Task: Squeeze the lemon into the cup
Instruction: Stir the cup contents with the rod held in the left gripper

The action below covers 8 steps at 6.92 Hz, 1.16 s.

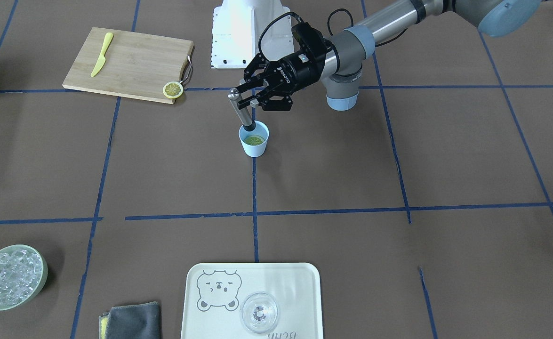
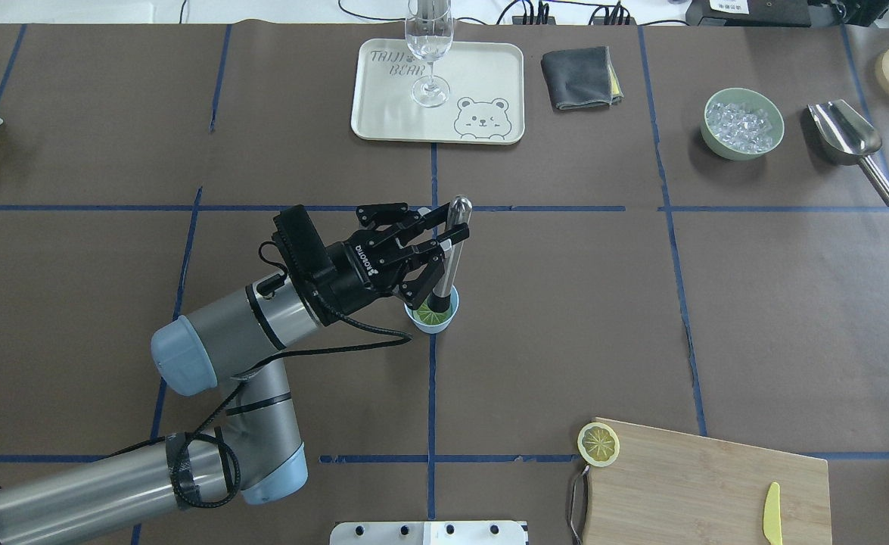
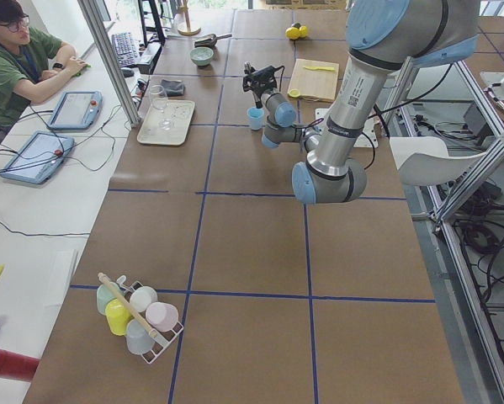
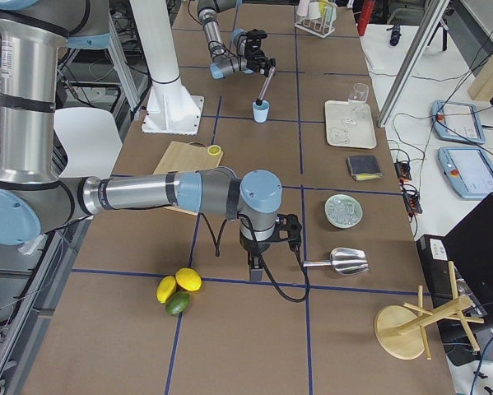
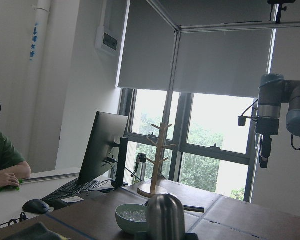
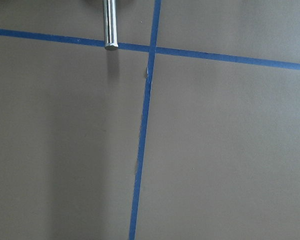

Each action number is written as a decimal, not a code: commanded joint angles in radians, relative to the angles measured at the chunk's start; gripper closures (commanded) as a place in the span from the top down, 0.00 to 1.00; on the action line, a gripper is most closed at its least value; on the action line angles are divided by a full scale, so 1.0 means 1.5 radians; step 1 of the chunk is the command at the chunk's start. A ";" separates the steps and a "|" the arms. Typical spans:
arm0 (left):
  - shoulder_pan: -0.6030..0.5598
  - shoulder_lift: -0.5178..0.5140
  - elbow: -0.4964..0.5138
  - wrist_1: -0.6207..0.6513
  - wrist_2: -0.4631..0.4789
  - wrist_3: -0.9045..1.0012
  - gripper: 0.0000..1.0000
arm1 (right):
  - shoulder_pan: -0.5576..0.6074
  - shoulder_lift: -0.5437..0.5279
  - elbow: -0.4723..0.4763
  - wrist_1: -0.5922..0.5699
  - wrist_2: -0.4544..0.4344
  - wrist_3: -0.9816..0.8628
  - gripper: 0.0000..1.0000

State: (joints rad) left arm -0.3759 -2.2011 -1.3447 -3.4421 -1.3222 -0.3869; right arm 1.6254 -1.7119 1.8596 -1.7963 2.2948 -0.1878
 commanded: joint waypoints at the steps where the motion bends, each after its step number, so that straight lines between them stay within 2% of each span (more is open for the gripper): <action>1: 0.000 0.000 0.035 -0.001 0.007 0.002 0.00 | 0.000 0.000 -0.001 0.000 0.000 0.000 1.00; 3: 0.020 0.002 0.071 0.000 0.029 0.003 0.00 | 0.000 0.000 -0.005 0.000 0.000 -0.001 1.00; 4: 0.024 0.000 0.067 0.000 0.032 0.003 0.00 | 0.000 0.001 -0.006 0.000 0.000 0.000 1.00; 6: 0.021 -0.003 0.023 0.001 0.027 0.002 0.00 | 0.001 0.001 -0.006 0.000 0.000 0.000 1.00; 8: -0.016 -0.005 -0.022 0.008 0.024 -0.009 0.00 | 0.000 0.000 -0.019 0.000 0.001 0.005 1.00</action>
State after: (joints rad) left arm -0.3691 -2.2070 -1.3416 -3.4342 -1.2836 -0.3896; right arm 1.6264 -1.7113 1.8449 -1.7963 2.2951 -0.1843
